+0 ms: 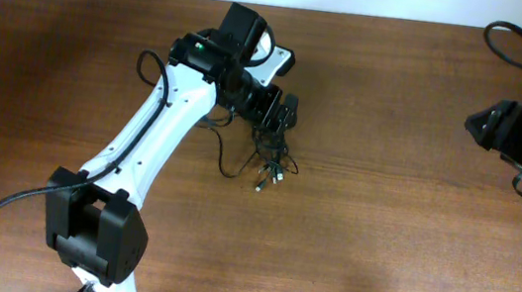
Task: Untangle cables
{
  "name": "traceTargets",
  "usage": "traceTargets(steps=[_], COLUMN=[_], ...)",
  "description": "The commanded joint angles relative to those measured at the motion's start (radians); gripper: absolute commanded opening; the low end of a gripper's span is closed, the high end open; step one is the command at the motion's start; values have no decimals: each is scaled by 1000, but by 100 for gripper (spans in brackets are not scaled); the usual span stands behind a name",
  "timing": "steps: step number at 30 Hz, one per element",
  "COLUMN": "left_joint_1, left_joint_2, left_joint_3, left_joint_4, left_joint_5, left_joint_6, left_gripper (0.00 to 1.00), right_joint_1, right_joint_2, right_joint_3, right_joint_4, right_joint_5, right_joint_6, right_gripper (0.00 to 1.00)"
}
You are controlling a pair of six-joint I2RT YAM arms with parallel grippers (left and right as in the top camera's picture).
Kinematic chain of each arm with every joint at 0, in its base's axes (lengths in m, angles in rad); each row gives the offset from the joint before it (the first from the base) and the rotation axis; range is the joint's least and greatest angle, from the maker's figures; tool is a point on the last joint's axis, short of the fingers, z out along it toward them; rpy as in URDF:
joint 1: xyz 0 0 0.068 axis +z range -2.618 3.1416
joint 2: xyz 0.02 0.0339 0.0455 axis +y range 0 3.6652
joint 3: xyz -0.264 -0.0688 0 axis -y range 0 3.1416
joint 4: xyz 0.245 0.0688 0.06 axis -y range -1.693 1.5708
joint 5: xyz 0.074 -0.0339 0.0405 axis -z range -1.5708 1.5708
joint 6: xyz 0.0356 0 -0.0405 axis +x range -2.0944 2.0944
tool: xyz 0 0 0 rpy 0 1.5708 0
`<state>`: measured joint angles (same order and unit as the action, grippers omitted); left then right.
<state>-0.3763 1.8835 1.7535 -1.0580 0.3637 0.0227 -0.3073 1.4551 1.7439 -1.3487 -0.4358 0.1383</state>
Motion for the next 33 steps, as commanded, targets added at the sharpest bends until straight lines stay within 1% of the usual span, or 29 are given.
traceTargets(steps=[1,2,3,4,5,6,7,8,9,10,12,14,16,18,20,21,23,24,26,28,29,30,31,32,33], left_joint_1=[-34,-38,-42,-48,-58,-70,-77,-85,-93,-104,-131,-141,-141,-141,-141,-141,-141,-141,-141,-141,-141,-141,-141,-141,-141], left_joint_2=[2,7,15,28,47,78,104,130,159,185,231,267,294,327,328,329,333,345,377,397,400,400,400,400,400], left_joint_3=[11,11,11,11,11,11,11,11,11,11,11,11,10,10,10,9,-18,-29,-39,-39,-39,-39,-39,-44,-57], left_joint_4=[-109,-119,-118,-117,-122,-122,-122,-121,-119,-116,-86,-64,-48,3,37,42,59,72,85,85,85,89,90,90,101], left_joint_5=[-60,-152,-280,-457,-526,-499,-459,-409,-380,-378,-378,-378,-378,-378,-386,-387,-417,-416,-415,-412,-412,-412,-412,-412,-413], left_joint_6=[132,119,36,-108,-208,-292,-296,-296,-302,-327,-379,-396,-405,-405,-404,-404,-404,-405,-405,-405,-405,-405,-405,-405,-404], left_gripper=[99,99,99,99,98,83,62,46,36,28,17,15,18,21,35,40,46,47,46,36,25,20,21,24,47], right_joint_1=[7,7,7,7,7,7,7,7,7,7,7,7,7,7,7,7,7,7,7,7,7,7,7,7,7], right_joint_2=[6,6,6,6,6,6,6,6,6,6,6,6,6,6,6,6,6,7,9,13,15,18,21,25,27], right_joint_3=[15,15,15,15,14,12,9,8,8,8,8,8,8,8,8,8,7,6,6,6,6,6,6,6,6], right_joint_4=[-6,-6,-6,-6,-12,-14,-14,-14,-17,-18,-18,-18,-18,-18,-18,-18,-18,-19,-21,-27,-31,-33,-33,-35,-36], right_joint_5=[2,2,2,2,2,3,11,29,29,29,29,29,29,29,29,29,29,30,30,45,52,51,51,51,51], right_joint_6=[-4,-4,-4,-4,-4,-5,-4,-4,-4,-4,-4,-4,-4,-4,-4,-4,-4,-4,-5,-4,-4,-4,-4,-4,-4], right_gripper=[64,64,64,64,64,64,65,65,65,65,65,65,66,67,69,69,69,69,70,70,70,70,70,70,70])
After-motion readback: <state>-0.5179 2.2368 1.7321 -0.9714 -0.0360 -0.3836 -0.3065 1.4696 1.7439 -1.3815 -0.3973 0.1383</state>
